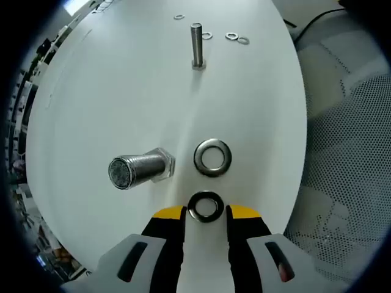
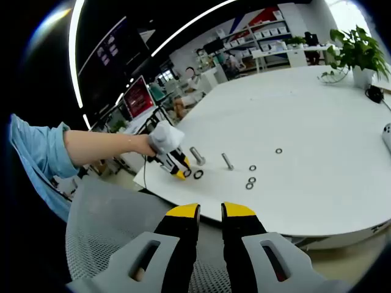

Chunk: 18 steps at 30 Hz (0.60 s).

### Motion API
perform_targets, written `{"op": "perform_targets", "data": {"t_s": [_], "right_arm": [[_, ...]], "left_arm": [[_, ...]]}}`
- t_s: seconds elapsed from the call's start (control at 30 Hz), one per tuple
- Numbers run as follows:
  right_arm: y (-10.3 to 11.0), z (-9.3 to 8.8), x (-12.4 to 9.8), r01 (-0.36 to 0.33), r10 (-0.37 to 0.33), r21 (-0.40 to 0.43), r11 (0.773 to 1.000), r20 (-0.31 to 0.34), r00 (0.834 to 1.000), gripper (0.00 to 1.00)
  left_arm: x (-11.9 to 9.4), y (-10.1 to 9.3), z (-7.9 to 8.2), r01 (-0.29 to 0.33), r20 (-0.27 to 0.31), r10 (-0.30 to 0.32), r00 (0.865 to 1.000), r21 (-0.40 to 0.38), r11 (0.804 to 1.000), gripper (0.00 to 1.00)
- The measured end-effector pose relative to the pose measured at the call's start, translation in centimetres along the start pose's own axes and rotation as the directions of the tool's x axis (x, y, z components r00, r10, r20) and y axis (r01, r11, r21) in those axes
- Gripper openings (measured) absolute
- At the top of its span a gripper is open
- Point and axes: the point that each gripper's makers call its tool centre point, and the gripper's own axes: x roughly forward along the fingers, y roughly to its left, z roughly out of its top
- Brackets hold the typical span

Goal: Place the washer onto the threaded stud by aligning its center hole with the stud, sliding it down to the base, and recovering from edge contact or off-axis alignment until the washer reaches the visible bottom stop.

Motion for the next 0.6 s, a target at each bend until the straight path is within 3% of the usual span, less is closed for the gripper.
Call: {"op": "perform_targets", "data": {"t_s": [0.23,0.6], "right_arm": [[0.03,0.05,-0.02,-0.002,0.002,0.001,1.000,0.004,1.000,0.17],[0.03,0.11,-0.01,-0.002,0.002,0.001,1.000,0.008,1.000,0.17]], "left_arm": [[-0.06,-0.12,-0.04,-0.009,0.002,0.009,1.000,-0.010,1.000,0.25],[-0.23,-0.10,-0.02,-0.017,0.058,0.018,0.998,-0.014,1.000,0.21]]}}
